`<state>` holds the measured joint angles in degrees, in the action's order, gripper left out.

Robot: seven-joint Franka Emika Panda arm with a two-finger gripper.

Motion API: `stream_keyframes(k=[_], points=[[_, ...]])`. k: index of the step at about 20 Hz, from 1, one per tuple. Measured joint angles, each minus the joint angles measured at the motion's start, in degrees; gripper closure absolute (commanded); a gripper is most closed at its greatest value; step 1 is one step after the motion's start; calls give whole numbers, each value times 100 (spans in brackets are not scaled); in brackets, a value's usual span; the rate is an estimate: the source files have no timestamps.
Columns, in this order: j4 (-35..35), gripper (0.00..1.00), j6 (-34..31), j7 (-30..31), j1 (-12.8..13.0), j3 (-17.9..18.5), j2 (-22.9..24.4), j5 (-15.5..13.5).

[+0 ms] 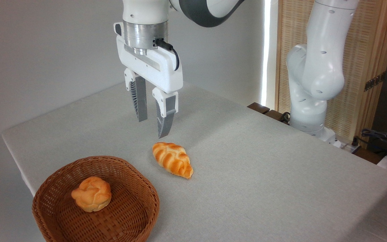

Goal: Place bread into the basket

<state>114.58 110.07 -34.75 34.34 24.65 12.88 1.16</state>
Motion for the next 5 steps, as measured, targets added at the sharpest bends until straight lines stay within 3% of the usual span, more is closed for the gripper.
stream_keyframes(k=[5], points=[[-46,0,-164,13,1,-2,-16,0]])
